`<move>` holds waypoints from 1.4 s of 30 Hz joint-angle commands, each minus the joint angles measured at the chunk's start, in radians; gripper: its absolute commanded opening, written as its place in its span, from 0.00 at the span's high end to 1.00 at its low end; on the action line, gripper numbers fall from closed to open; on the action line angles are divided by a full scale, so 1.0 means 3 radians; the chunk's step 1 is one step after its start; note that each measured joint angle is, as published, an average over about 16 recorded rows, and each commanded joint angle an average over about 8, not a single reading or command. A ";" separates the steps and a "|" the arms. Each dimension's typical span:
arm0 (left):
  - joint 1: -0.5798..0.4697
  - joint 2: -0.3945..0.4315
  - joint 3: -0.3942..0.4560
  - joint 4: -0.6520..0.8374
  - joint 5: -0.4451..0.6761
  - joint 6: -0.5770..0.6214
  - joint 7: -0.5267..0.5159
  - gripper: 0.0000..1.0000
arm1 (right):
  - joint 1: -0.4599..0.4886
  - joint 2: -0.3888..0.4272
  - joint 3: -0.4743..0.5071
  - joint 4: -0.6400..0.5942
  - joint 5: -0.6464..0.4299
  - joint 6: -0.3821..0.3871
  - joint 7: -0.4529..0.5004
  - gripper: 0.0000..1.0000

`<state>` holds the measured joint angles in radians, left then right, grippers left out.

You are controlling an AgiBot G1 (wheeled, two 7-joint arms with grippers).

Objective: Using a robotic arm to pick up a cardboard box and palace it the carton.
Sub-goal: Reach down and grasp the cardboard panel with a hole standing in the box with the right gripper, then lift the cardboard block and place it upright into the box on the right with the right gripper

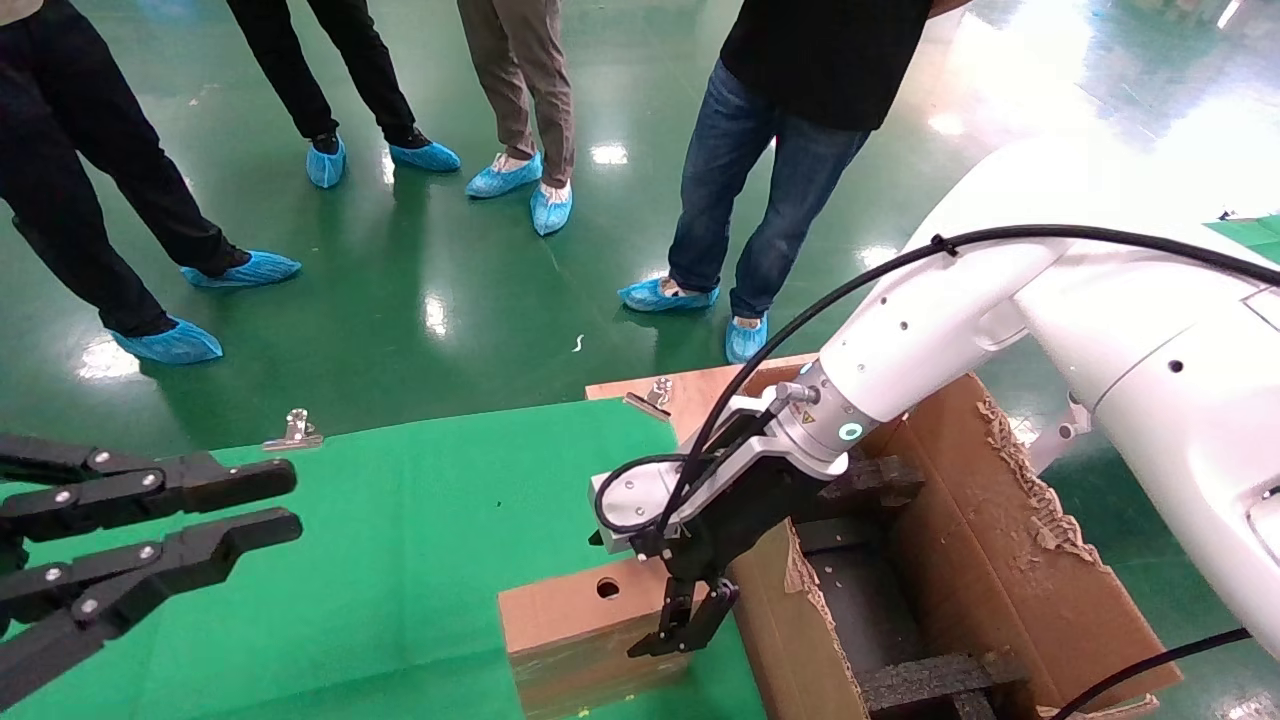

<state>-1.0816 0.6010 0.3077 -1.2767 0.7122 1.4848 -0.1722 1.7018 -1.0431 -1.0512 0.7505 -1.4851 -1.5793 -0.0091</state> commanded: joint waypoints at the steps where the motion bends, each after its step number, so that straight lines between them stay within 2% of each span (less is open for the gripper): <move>1: 0.0000 0.0000 0.0000 0.0000 0.0000 0.0000 0.0000 0.00 | -0.0004 0.0003 0.0008 0.0006 0.0001 0.0000 0.0002 1.00; 34: 0.0000 0.0000 0.0000 0.0000 -0.0004 0.0000 0.0000 0.00 | -0.0026 0.0021 0.0041 0.0029 -0.0001 0.0018 0.0024 1.00; 42: -0.0001 0.0000 0.0001 0.0001 -0.0004 0.0000 0.0001 0.00 | 0.0190 0.0163 0.0123 0.0027 0.0102 0.0082 0.0152 1.00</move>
<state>-1.0820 0.6010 0.3081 -1.2764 0.7110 1.4849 -0.1720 1.7720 -0.9930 -1.0119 0.7579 -1.4558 -1.5600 0.0342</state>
